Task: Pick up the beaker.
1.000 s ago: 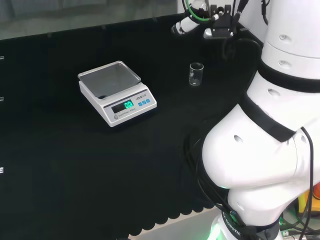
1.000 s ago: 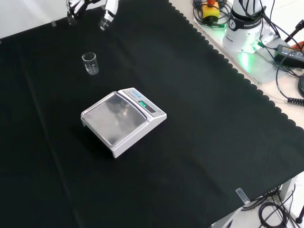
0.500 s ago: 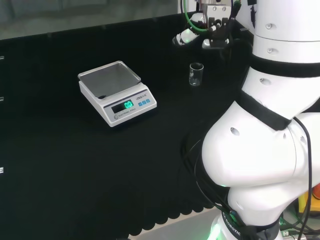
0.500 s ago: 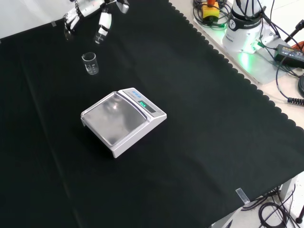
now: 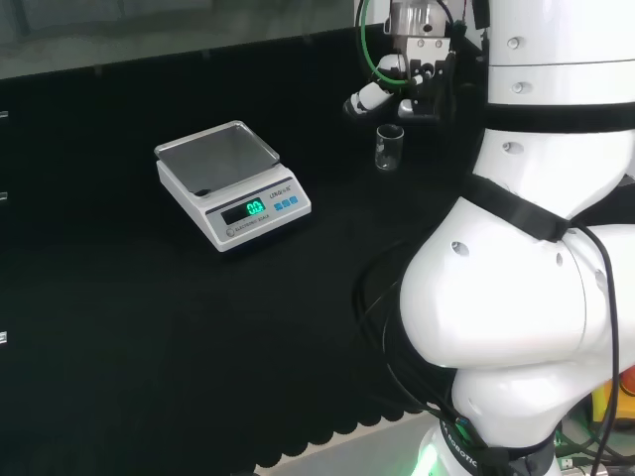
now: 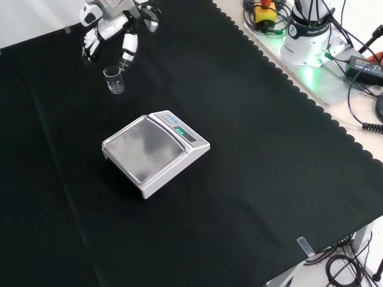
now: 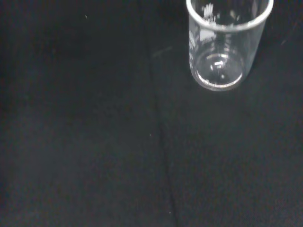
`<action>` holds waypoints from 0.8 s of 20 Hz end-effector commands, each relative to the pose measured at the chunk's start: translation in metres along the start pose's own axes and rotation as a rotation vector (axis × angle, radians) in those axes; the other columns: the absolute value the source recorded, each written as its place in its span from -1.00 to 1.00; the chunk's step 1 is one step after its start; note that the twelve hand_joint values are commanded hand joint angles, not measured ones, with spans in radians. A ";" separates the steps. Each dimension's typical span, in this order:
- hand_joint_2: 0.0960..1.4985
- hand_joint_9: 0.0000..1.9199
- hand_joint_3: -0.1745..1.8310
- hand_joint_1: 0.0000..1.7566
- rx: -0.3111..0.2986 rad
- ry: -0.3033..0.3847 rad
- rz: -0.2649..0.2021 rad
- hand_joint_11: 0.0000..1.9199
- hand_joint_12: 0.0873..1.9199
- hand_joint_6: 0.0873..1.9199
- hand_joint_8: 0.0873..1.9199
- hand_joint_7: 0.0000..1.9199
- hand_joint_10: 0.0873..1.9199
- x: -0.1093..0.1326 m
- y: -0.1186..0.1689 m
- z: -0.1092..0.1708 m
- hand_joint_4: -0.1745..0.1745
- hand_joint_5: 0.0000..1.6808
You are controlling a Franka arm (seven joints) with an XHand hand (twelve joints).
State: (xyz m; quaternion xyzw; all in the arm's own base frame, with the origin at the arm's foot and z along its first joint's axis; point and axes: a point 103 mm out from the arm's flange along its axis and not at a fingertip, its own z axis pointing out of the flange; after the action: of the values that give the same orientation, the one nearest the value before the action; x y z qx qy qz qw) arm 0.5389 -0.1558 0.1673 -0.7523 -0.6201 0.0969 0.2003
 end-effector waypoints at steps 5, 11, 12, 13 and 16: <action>0.03 -1.00 -0.48 -0.52 0.044 0.056 0.058 -1.00 0.58 -1.00 -0.36 -1.00 -0.38 -0.025 0.025 0.036 -0.13 -0.55; 0.03 -1.00 -0.48 -0.52 0.067 0.081 0.072 -1.00 0.57 -1.00 -0.37 -1.00 -0.38 -0.036 0.038 0.052 -0.14 -0.55; 0.03 -1.00 -0.48 -0.51 0.073 0.087 0.074 -1.00 0.57 -1.00 -0.37 -1.00 -0.38 -0.038 0.040 0.054 -0.14 -0.55; 0.03 -1.00 -0.48 -0.51 0.076 0.091 0.077 -1.00 0.57 -1.00 -0.37 -1.00 -0.37 -0.040 0.040 0.056 -0.14 -0.55; 0.02 -1.00 -0.48 -0.47 0.087 0.098 0.082 -0.99 0.59 -1.00 -0.34 -0.99 -0.26 -0.042 0.043 0.061 -0.15 -0.55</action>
State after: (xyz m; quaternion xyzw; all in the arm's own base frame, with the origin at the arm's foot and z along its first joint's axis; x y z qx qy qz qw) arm 0.5456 -0.1886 0.0986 -0.7701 -0.5807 0.0961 0.2459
